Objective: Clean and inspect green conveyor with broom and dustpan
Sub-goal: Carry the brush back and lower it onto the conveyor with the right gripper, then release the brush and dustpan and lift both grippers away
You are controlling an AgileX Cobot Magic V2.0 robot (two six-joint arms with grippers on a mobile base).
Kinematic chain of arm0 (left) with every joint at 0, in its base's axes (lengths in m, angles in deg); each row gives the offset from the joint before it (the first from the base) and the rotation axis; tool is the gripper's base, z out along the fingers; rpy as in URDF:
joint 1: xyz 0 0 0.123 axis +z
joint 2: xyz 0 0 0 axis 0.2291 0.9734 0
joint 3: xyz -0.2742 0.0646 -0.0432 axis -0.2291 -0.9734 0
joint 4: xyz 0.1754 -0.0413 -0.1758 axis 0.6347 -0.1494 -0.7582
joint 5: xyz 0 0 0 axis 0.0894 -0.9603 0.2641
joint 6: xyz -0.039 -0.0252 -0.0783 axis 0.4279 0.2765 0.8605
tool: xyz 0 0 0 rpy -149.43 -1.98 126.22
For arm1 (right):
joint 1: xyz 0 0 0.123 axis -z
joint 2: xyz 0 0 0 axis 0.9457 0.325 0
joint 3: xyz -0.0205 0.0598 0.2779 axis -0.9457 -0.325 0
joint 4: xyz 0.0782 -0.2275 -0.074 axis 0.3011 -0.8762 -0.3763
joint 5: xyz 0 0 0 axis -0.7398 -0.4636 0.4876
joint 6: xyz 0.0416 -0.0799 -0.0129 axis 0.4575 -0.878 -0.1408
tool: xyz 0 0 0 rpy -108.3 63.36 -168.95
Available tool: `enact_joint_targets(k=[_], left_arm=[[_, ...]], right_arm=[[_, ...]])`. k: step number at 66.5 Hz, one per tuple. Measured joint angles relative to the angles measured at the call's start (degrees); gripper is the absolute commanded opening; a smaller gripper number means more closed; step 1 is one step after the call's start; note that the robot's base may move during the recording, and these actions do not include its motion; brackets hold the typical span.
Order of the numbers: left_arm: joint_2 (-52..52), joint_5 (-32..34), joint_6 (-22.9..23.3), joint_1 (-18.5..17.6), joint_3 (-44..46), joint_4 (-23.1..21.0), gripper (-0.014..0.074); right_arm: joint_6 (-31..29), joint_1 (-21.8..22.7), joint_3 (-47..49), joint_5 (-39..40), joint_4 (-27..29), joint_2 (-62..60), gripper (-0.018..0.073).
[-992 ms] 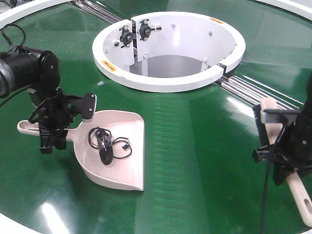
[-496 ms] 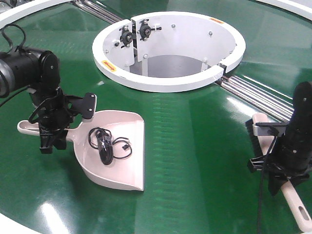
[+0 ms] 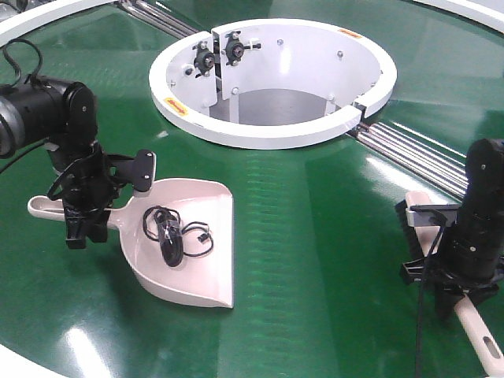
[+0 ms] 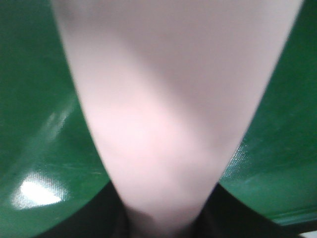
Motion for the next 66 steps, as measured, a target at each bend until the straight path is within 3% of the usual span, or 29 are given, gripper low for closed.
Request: enact_joint_targets(k=[15, 30, 39, 48, 58, 66], left_arm=[[0.0, -0.58, 4.6, -0.13, 0.0, -0.57, 0.013], [0.0, -0.08, 8.95, -0.13, 0.0, -2.04, 0.0358], [0.0, 0.65, 11.54, -0.13, 0.07, -2.04, 0.0526], [-0.1, 0.77, 14.68, -0.13, 0.17, -2.04, 0.0621], [-1.36, 0.77, 17.25, -0.13, 0.17, -2.04, 0.0636], [-4.33, 0.77, 18.01, -0.13, 0.17, -4.8, 0.0623]], right_arm=[[0.0, 0.0, 0.0, 0.57, 0.0, 0.0, 0.0397], [0.0, 0.0, 0.0, 0.63, 0.0, 0.0, 0.0568], [0.0, 0.0, 0.0, 1.36, 0.0, -0.92, 0.0603], [0.0, 0.0, 0.0, 2.02, 0.0, -3.69, 0.0597], [0.06, 0.0, 0.0, 2.01, 0.11, -7.57, 0.0589], [0.44, 0.0, 0.0, 2.01, 0.94, -11.75, 0.0589]])
